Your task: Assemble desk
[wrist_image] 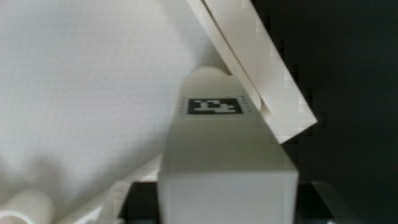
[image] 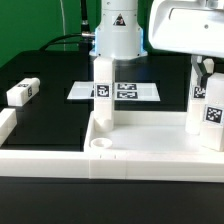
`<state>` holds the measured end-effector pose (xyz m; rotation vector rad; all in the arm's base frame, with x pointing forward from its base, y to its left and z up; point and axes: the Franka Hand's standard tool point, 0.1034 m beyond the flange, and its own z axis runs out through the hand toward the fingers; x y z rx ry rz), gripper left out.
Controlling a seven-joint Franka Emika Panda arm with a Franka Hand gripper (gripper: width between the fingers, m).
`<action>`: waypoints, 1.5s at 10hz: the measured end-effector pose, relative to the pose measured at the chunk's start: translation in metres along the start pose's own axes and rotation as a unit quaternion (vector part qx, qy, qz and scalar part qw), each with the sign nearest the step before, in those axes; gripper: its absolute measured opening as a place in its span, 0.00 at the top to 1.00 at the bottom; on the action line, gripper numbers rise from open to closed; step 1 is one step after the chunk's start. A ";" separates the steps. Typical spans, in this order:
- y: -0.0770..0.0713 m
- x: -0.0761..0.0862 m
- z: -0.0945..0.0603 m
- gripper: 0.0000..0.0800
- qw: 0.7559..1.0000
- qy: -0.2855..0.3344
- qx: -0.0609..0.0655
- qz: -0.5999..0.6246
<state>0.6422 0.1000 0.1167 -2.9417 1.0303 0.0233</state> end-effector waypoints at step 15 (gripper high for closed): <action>-0.002 -0.001 0.001 0.20 0.988 -0.007 0.010 0.153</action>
Offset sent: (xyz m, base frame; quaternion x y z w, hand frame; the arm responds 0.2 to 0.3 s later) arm -0.0025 0.0103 -0.0033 0.0204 -0.0129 0.2856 0.9580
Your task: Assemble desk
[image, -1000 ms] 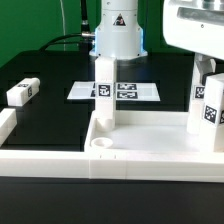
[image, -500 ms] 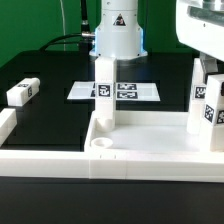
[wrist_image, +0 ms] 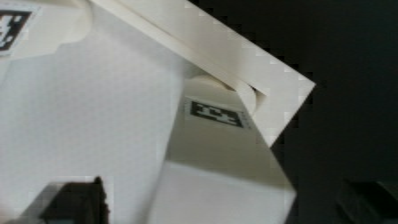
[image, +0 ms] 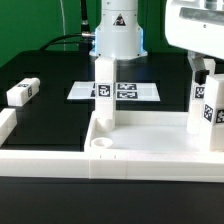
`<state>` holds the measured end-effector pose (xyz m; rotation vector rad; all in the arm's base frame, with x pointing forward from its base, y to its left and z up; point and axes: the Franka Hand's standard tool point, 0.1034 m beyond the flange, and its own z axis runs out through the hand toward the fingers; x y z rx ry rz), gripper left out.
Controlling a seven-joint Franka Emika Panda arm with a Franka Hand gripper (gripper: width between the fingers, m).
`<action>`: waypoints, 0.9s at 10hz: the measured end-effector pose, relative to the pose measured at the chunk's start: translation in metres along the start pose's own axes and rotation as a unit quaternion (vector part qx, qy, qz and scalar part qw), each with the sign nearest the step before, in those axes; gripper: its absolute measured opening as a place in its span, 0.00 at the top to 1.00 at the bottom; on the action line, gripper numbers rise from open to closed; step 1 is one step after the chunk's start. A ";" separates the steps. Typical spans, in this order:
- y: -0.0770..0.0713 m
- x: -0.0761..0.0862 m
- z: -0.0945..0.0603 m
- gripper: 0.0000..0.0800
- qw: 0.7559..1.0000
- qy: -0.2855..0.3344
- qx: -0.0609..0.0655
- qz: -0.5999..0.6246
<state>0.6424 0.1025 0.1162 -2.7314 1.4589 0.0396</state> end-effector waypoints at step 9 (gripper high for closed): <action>0.001 0.003 0.003 0.19 0.945 0.014 -0.011 -0.327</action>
Offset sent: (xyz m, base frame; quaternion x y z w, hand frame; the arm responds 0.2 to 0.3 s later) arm -0.0015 0.0003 -0.0015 -0.0362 0.0219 -0.1895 0.9810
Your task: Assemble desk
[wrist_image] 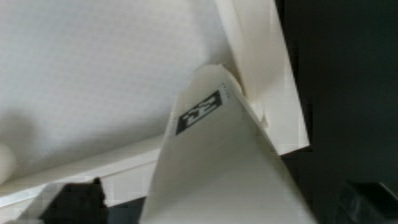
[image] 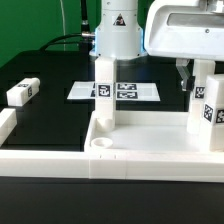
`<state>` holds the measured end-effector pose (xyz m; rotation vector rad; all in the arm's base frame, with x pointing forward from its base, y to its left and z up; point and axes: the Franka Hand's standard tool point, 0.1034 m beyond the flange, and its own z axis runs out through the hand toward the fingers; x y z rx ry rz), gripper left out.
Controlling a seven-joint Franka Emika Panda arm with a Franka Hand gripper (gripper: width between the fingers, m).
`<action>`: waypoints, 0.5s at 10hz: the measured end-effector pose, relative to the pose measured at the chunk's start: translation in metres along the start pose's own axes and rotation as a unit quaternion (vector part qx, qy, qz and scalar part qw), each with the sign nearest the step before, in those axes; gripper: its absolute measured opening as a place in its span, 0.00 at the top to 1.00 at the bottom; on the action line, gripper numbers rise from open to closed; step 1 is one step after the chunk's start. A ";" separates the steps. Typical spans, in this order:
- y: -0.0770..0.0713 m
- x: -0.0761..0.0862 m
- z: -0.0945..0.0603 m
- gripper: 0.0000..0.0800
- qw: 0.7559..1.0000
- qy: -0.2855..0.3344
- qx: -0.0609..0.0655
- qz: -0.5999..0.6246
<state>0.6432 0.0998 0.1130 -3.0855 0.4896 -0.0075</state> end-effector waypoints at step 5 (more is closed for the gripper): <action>0.000 -0.001 0.001 0.19 0.988 0.000 -0.006 -0.156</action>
Offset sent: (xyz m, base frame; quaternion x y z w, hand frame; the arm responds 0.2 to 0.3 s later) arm -0.0047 0.0065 -0.0022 -0.0001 -0.0060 -0.1173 0.9931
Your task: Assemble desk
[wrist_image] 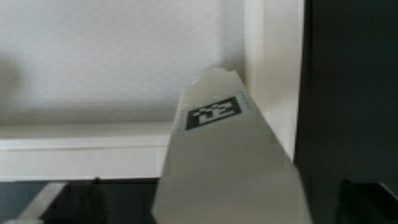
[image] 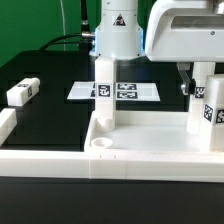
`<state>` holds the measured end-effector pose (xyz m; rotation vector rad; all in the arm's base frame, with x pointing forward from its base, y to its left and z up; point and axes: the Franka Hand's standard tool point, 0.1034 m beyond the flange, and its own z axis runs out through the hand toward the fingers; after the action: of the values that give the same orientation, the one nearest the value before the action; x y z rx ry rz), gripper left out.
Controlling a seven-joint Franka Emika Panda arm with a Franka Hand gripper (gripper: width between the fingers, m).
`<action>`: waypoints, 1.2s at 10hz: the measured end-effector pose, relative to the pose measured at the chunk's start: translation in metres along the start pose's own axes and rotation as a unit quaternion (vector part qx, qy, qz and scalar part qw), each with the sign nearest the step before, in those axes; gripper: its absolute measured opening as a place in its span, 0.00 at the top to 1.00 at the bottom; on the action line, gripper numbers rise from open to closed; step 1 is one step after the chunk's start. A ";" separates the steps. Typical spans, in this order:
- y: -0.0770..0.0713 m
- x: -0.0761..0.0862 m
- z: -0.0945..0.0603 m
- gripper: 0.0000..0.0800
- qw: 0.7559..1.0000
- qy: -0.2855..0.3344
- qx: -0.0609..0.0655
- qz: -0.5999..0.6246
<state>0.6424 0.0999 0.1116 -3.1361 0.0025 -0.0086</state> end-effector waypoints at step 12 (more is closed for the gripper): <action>0.002 0.000 0.000 0.64 0.995 0.000 -0.003 0.103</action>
Offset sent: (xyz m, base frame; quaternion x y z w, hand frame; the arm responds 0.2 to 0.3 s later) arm 0.0016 0.0029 -0.0010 0.0072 0.0071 -0.0618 0.9980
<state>0.6425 0.0976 0.1112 -3.1249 0.3275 -0.0080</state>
